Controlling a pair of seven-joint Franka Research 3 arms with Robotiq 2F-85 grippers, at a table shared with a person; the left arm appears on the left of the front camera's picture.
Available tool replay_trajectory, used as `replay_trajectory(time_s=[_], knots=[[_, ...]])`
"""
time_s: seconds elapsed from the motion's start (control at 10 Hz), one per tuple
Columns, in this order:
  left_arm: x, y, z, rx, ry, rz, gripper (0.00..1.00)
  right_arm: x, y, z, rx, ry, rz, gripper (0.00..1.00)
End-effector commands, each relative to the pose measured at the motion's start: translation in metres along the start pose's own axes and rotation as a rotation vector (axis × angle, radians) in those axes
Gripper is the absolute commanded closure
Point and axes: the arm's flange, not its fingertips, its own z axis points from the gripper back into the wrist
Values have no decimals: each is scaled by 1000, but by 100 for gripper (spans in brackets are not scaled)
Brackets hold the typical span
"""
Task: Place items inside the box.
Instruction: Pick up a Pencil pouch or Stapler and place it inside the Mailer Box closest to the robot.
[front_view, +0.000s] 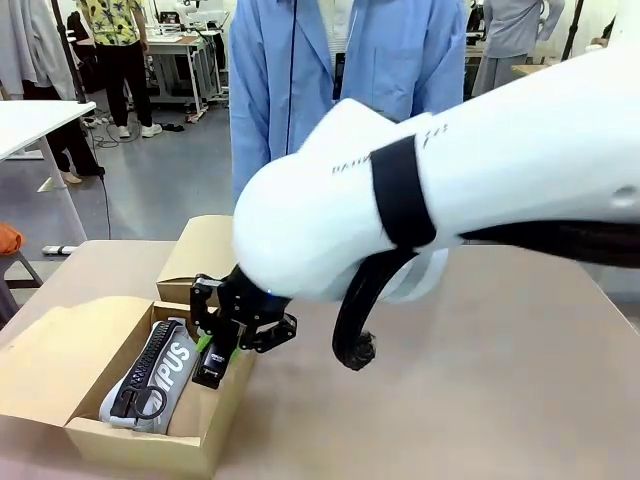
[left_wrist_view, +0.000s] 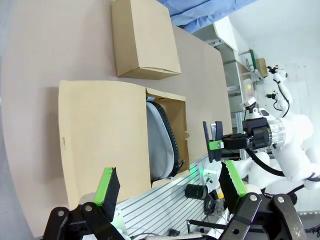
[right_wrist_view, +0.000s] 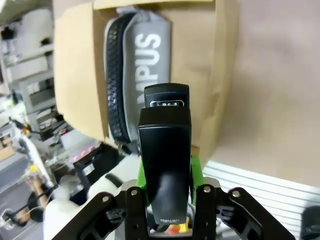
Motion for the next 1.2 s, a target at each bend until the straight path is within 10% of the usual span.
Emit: replay_trajectory(time_s=[0.0, 0.6, 0.7, 0.8, 1.1], knots=[[-1, -1, 0, -19, -11, -13, 0, 17, 49, -29, -94, -4, 6, 64], [-1, -1, 0, -19, -11, -13, 0, 24, 65, -59, -161, 15, 21, 64], [-1, -1, 0, -19, -11, -13, 0, 23, 63, -60, -165, 29, 25, 55], [-1, -1, 0, -19, -11, -13, 0, 23, 60, -60, -172, 30, 27, 6], [-1, -1, 0, -19, -11, -13, 0, 23, 50, -52, -143, 31, 15, 0]])
